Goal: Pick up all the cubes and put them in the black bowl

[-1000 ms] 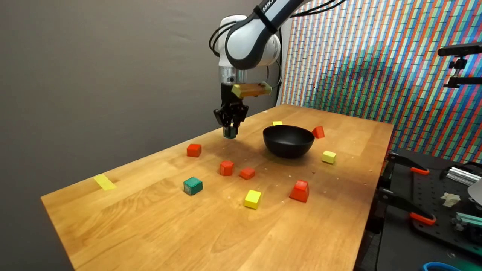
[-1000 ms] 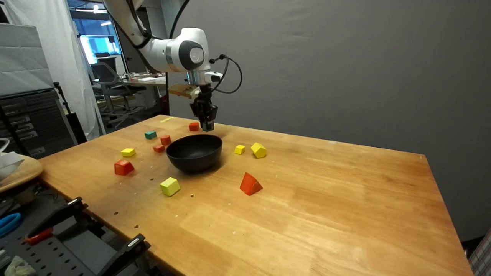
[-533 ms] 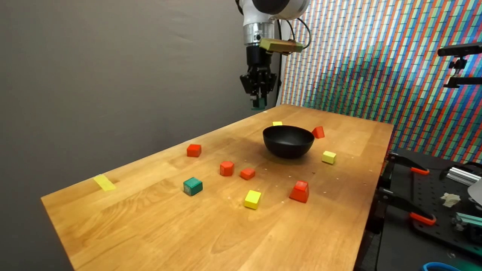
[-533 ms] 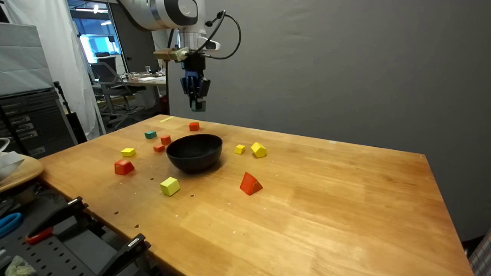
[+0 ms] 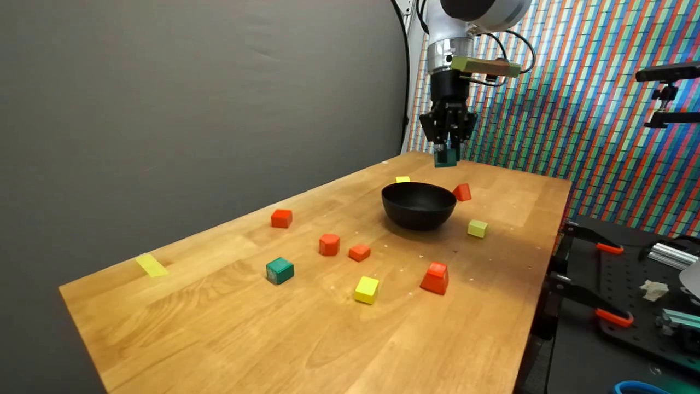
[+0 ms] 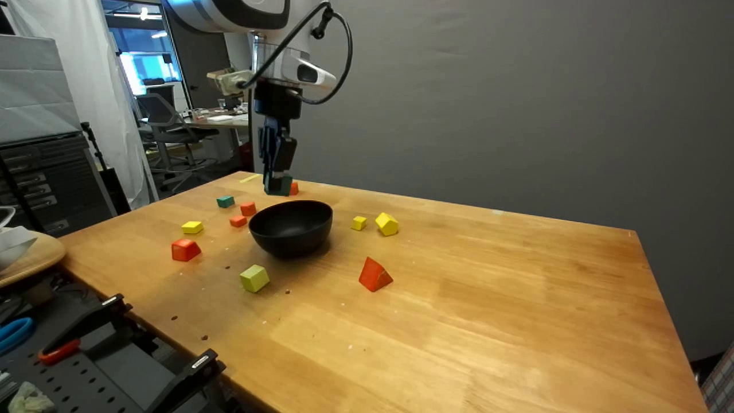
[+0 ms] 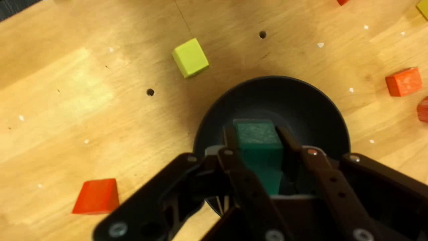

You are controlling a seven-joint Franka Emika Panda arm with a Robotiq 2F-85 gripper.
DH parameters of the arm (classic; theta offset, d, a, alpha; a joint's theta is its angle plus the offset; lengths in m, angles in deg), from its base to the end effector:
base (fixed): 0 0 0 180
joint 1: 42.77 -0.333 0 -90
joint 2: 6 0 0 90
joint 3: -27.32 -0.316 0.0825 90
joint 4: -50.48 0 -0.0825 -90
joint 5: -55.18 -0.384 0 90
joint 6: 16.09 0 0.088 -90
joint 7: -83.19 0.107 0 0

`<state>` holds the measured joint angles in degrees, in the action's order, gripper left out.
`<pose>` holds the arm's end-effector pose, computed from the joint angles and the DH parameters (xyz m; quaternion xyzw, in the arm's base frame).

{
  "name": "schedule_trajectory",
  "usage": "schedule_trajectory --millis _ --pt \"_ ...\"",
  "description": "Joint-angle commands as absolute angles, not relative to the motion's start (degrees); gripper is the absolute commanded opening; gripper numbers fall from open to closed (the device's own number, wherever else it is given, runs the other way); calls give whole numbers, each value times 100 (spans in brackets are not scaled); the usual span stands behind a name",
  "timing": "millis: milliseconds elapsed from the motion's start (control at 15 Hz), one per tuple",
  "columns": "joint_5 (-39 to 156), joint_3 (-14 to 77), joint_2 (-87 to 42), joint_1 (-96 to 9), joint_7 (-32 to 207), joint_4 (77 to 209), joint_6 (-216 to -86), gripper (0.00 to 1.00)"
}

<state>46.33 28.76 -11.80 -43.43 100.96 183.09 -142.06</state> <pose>0.4938 -0.0014 0.2834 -0.9699 0.2110 0.1150 0.0393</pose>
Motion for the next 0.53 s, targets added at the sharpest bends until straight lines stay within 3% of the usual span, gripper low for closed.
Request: schedule_trajectory --millis 0,400,467 --pt "4304 2843 -846 -4282 9974 18870 -14934 19" --pt "4258 2602 -1209 -4488 10048 18810 -15842 19" --pt "4315 2578 -1253 -4520 10069 18789 -15822 58"
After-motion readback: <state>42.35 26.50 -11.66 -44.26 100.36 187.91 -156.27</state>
